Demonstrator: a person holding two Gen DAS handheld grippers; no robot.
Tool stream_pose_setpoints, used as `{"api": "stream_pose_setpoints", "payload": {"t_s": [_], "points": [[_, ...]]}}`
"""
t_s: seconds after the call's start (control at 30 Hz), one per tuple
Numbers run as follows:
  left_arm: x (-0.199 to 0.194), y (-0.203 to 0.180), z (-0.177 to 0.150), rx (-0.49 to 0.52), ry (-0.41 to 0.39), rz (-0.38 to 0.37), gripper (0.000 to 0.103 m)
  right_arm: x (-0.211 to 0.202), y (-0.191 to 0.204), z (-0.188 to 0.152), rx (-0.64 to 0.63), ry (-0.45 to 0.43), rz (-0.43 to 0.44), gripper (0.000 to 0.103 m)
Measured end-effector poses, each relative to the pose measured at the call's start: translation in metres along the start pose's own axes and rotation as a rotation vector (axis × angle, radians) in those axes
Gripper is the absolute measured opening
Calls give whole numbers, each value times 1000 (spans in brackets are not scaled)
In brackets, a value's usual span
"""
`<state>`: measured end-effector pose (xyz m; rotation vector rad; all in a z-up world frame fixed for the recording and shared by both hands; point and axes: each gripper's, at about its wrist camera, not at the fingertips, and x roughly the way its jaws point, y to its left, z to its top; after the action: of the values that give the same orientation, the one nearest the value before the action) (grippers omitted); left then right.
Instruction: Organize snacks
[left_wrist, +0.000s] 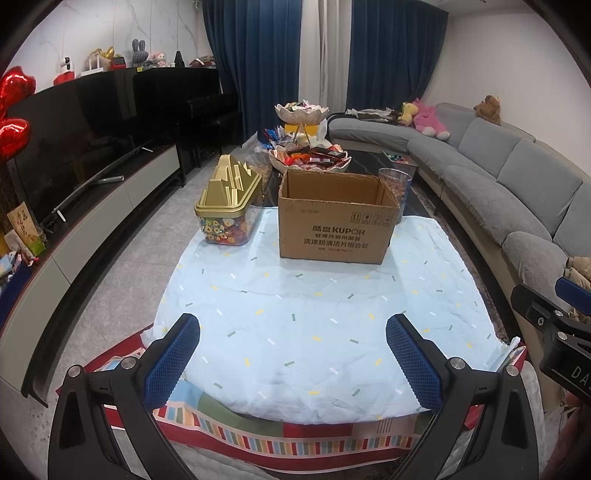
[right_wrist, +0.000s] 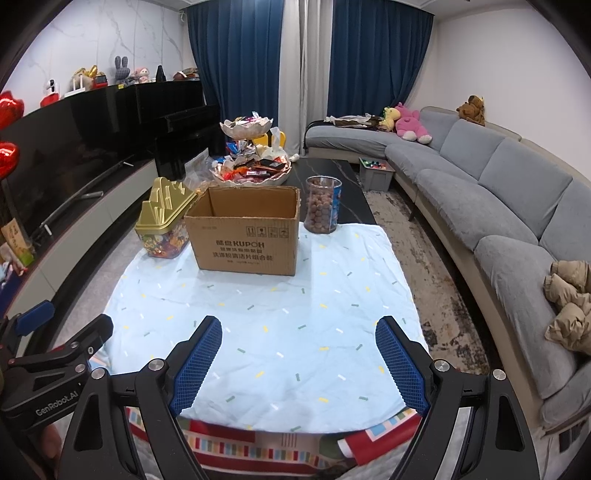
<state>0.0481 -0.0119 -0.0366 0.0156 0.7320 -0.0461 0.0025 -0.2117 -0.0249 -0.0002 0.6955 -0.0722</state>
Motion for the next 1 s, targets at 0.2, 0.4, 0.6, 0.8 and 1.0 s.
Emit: {"api": "stream_pose_setpoints", "payload": {"t_s": [0.2, 0.4, 0.6, 0.8, 1.0], "points": [[0, -2, 1, 2, 1, -2, 103, 1, -1, 0, -1, 1, 1, 86], [0, -2, 1, 2, 2, -4, 103, 1, -2, 0, 7, 4, 0, 86], [1, -3, 1, 6, 10, 5, 103, 0, -3, 0, 5, -1, -3, 86], [1, -2, -1, 4, 8, -2, 103, 0, -3, 0, 4, -1, -4, 86], [2, -1, -1, 4, 11, -3, 103, 0, -3, 0, 7, 2, -4, 86]]}}
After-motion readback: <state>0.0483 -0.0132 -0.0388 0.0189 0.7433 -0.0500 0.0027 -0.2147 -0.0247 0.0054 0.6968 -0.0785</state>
